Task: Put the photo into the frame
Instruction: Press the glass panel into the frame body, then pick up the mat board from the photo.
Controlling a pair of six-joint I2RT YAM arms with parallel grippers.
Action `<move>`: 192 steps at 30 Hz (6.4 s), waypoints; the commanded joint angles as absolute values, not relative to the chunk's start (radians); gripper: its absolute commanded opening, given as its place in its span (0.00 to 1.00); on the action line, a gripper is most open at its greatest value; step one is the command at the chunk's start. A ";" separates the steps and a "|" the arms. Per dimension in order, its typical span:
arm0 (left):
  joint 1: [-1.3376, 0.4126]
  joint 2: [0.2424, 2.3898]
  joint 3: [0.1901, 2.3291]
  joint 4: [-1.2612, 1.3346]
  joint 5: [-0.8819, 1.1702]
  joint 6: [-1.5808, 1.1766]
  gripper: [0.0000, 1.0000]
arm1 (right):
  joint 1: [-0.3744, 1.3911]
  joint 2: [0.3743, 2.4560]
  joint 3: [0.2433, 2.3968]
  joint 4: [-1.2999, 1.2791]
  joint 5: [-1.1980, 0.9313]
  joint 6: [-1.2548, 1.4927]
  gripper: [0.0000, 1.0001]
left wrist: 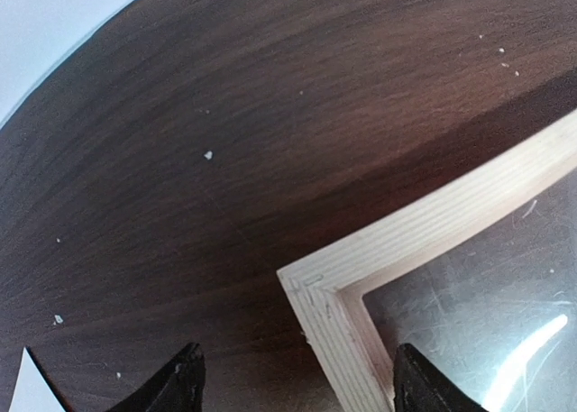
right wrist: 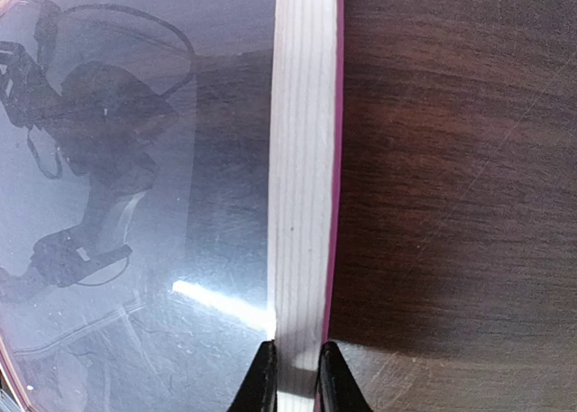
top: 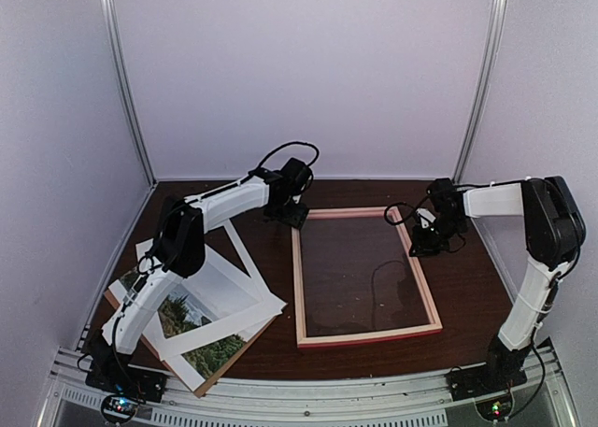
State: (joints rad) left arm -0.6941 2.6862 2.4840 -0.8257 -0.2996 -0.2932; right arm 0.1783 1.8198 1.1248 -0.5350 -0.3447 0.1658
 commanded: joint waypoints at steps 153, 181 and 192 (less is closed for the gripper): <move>0.006 1.522 0.655 -0.260 0.367 -0.706 0.74 | 0.742 2.453 1.927 -0.240 -0.807 0.757 0.36; -0.067 1.555 0.702 -0.350 0.258 -0.617 0.39 | 0.741 2.426 1.881 -0.175 -0.839 0.772 0.36; -0.086 1.555 0.710 -0.370 0.219 -0.601 0.24 | 0.740 2.417 1.871 -0.176 -0.835 0.767 0.37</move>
State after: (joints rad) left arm -0.0723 1.5265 0.7128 -0.3035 0.2348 -0.6178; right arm 0.7437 2.4775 1.8839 -0.1890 -0.8303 0.7670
